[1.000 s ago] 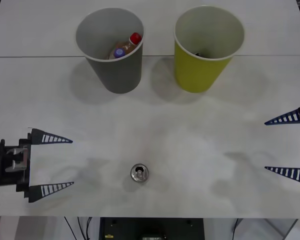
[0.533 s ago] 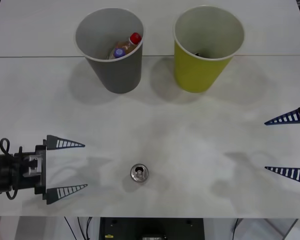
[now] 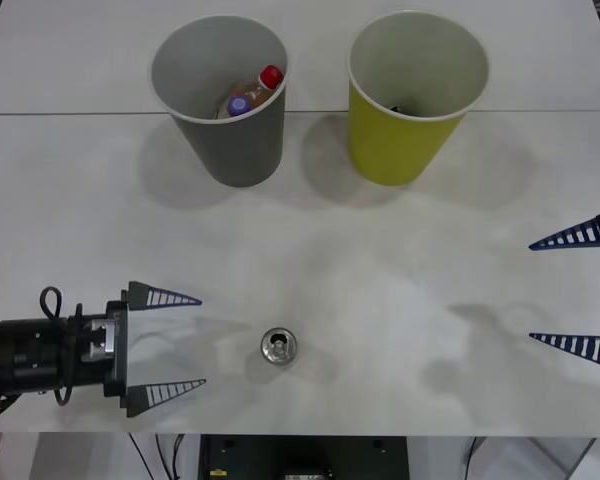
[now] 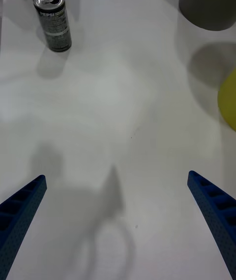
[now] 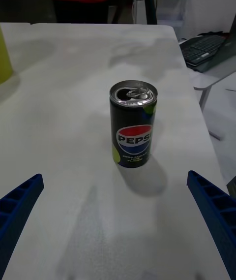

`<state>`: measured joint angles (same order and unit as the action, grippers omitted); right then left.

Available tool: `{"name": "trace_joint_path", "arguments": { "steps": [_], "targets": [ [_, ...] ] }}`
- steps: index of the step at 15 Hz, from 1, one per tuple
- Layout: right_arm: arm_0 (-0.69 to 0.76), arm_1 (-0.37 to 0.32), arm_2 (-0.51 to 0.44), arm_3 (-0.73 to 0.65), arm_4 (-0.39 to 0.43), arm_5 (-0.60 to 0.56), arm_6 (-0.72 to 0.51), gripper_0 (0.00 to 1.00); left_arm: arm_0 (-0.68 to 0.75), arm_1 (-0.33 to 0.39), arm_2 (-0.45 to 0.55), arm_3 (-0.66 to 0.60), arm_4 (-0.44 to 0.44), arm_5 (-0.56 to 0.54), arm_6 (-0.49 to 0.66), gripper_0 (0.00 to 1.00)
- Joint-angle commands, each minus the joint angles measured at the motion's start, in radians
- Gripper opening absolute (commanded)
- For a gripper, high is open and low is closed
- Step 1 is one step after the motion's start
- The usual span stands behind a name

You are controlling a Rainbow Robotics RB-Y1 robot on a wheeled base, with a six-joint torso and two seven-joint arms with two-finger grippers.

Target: Put the can into the green bin and the plastic bottle into the gray bin

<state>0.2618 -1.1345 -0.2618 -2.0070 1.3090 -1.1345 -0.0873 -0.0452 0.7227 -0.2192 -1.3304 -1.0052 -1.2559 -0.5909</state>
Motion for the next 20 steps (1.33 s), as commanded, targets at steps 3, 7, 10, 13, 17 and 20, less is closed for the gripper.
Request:
{"name": "trace_joint_path", "arguments": {
  "steps": [3, 7, 10, 13, 17, 20],
  "targets": [
    [0.000, 0.000, 0.000, 0.000, 0.000, 0.000, 0.000, 1.00, -0.047, -0.075, -0.035, 0.080, 0.002, 0.000, -0.013, 1.00],
    [0.000, 0.000, 0.000, 0.000, 0.000, 0.000, 0.000, 1.00, -0.055, -0.163, -0.034, 0.120, -0.027, 0.001, -0.018, 1.00],
    [0.000, 0.000, 0.000, 0.000, 0.000, 0.000, 0.000, 1.00, -0.061, -0.207, -0.034, 0.129, -0.059, 0.010, -0.021, 1.00],
    [0.000, 0.000, 0.000, 0.000, 0.000, 0.000, 0.000, 1.00, -0.074, -0.249, -0.034, 0.134, -0.102, 0.029, -0.023, 1.00],
    [0.000, 0.000, 0.000, 0.000, 0.000, 0.000, 0.000, 1.00, -0.104, -0.275, -0.049, 0.151, -0.131, 0.039, -0.023, 1.00],
    [0.000, 0.000, 0.000, 0.000, 0.000, 0.000, 0.000, 1.00, -0.122, -0.293, -0.068, 0.158, -0.144, 0.058, -0.023, 1.00]
  ]
}}
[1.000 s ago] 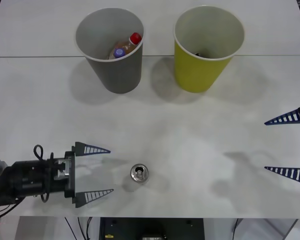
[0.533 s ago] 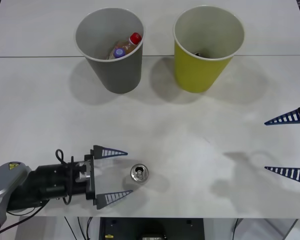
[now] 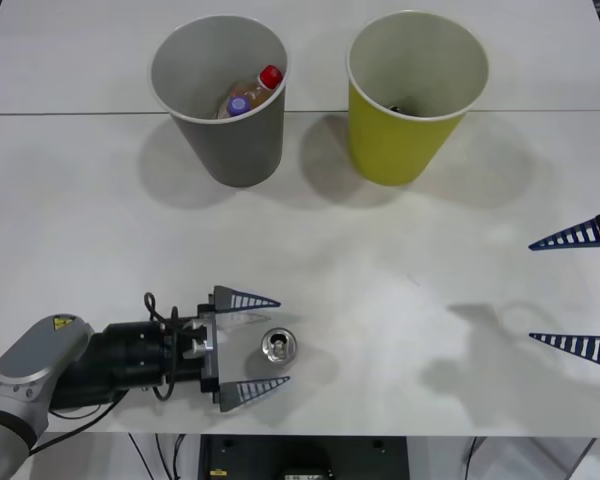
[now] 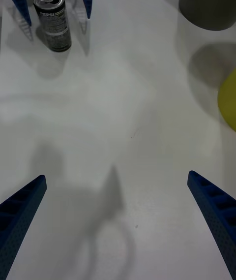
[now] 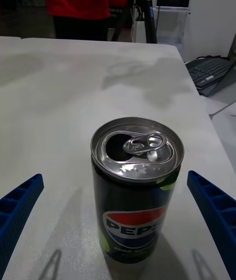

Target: Put the can into the green bin and the plastic bottle into the gray bin

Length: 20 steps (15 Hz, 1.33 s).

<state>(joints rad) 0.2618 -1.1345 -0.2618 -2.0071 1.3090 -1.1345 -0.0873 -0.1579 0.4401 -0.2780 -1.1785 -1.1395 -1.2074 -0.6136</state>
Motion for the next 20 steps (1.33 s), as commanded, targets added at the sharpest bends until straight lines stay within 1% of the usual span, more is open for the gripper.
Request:
{"name": "trace_joint_path", "arguments": {
  "steps": [1, 4, 5, 8, 9, 10, 11, 12, 20],
  "targets": [
    [0.000, 0.000, 0.000, 0.000, 0.000, 0.000, 0.000, 1.00, -0.015, -0.021, -0.009, 0.007, -0.028, 0.012, 0.000, 1.00],
    [0.000, 0.000, 0.000, 0.000, 0.000, 0.000, 0.000, 1.00, -0.020, -0.046, -0.009, 0.010, -0.037, 0.014, 0.000, 1.00],
    [0.000, 0.000, 0.000, 0.000, 0.000, 0.000, 0.000, 1.00, -0.026, -0.058, -0.009, 0.010, -0.060, 0.015, 0.002, 1.00],
    [0.000, 0.000, 0.000, 0.000, 0.000, 0.000, 0.000, 1.00, -0.037, -0.067, -0.009, 0.019, -0.066, 0.014, 0.003, 1.00],
    [0.000, 0.000, 0.000, 0.000, 0.000, 0.000, 0.000, 1.00, -0.038, -0.066, -0.009, 0.019, -0.066, 0.012, 0.005, 0.69],
    [0.000, 0.000, 0.000, 0.000, 0.000, 0.000, 0.000, 1.00, -0.038, -0.067, -0.009, 0.022, -0.066, 0.012, 0.011, 0.26],
    [0.000, 0.000, 0.000, 0.000, 0.000, 0.000, 0.000, 1.00, -0.045, -0.069, -0.010, 0.030, -0.066, 0.006, 0.014, 0.09],
    [0.000, 0.000, 0.000, 0.000, 0.000, 0.000, 0.000, 1.00, -0.052, -0.070, -0.009, 0.040, -0.066, -0.001, 0.018, 0.00],
    [0.000, 0.000, 0.000, 0.000, 0.000, 0.000, 0.000, 1.00, -0.071, -0.063, -0.010, 0.043, -0.066, -0.008, 0.048, 0.00]
  ]
}}
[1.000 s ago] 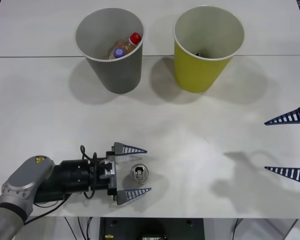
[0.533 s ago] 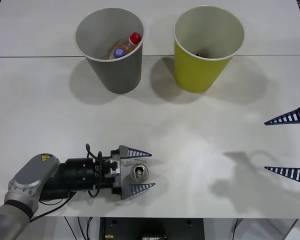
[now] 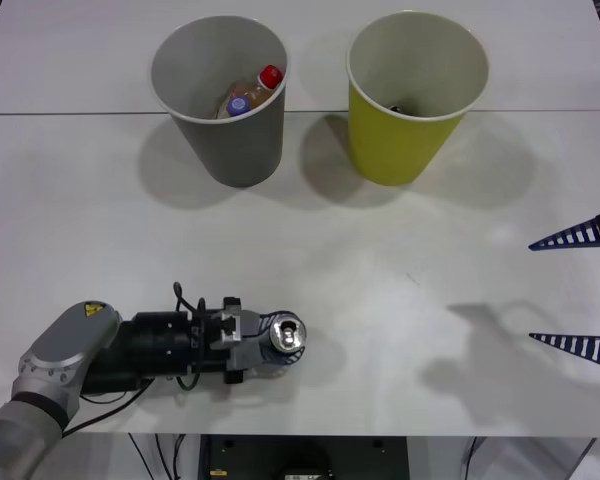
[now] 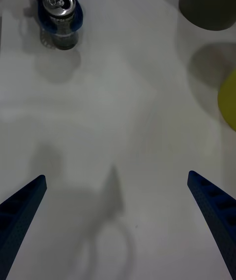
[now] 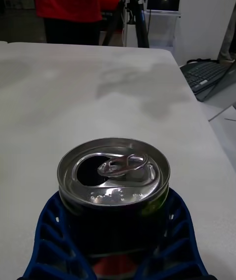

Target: Put the can into the green bin and the plastic bottle into the gray bin

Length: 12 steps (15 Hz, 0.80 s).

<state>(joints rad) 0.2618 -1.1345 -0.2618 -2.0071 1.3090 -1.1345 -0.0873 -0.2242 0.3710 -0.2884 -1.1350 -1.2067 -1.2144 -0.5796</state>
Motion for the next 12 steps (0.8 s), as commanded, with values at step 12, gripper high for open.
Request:
{"name": "trace_joint_path", "arguments": {
  "steps": [12],
  "targets": [
    [0.000, 0.000, 0.000, 0.000, 0.000, 0.000, 0.000, 1.00, -0.032, 0.166, 0.060, -0.519, -0.456, 0.004, 0.808, 0.00]
  ]
}}
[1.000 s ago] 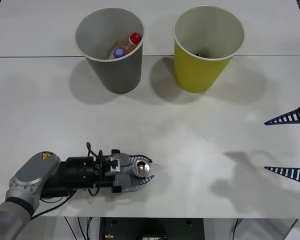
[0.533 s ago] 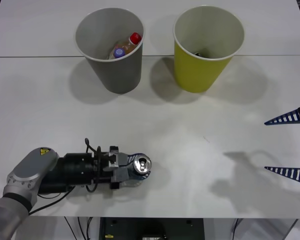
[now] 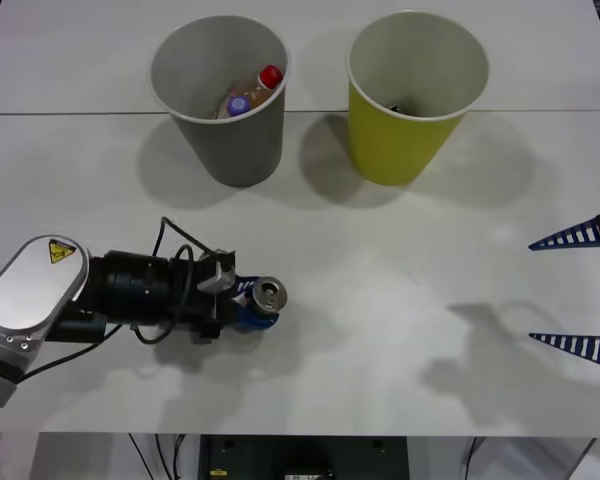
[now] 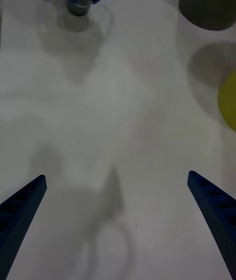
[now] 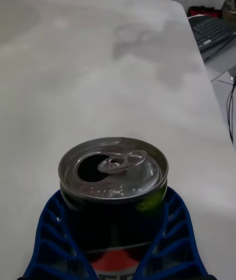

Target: Put the can into the green bin and the plastic bottle into the gray bin

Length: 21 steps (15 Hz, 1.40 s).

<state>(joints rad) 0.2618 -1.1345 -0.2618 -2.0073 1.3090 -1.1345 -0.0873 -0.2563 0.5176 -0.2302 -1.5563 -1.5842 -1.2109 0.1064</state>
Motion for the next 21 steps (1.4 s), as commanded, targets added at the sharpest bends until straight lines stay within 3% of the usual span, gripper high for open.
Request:
{"name": "trace_joint_path", "arguments": {
  "steps": [1, 4, 8, 13, 16, 21],
  "targets": [
    [0.000, 0.000, 0.000, 0.000, 0.000, 0.000, 0.000, 1.00, 0.000, 0.028, 0.002, -0.154, -0.122, 0.001, 0.200, 0.00],
    [0.000, 0.000, 0.000, 0.000, 0.000, 0.000, 0.000, 1.00, -0.020, 0.045, 0.002, -0.301, -0.237, -0.022, 0.406, 0.00],
    [0.000, 0.000, 0.000, 0.000, 0.000, 0.000, 0.000, 1.00, -0.124, 0.050, 0.000, -0.475, -0.378, -0.170, 0.704, 0.00],
    [0.000, 0.000, 0.000, 0.000, 0.000, 0.000, 0.000, 1.00, -0.366, 0.041, -0.041, -0.488, -0.427, -0.294, 1.006, 0.00],
    [0.000, 0.000, 0.000, 0.000, 0.000, 0.000, 0.000, 1.00, -0.597, 0.028, -0.097, -0.378, -0.448, -0.360, 1.148, 0.00],
    [0.000, 0.000, 0.000, 0.000, 0.000, 0.000, 0.000, 1.00, -0.960, -0.083, -0.150, 0.064, -0.442, -0.343, 1.161, 0.00]
  ]
}}
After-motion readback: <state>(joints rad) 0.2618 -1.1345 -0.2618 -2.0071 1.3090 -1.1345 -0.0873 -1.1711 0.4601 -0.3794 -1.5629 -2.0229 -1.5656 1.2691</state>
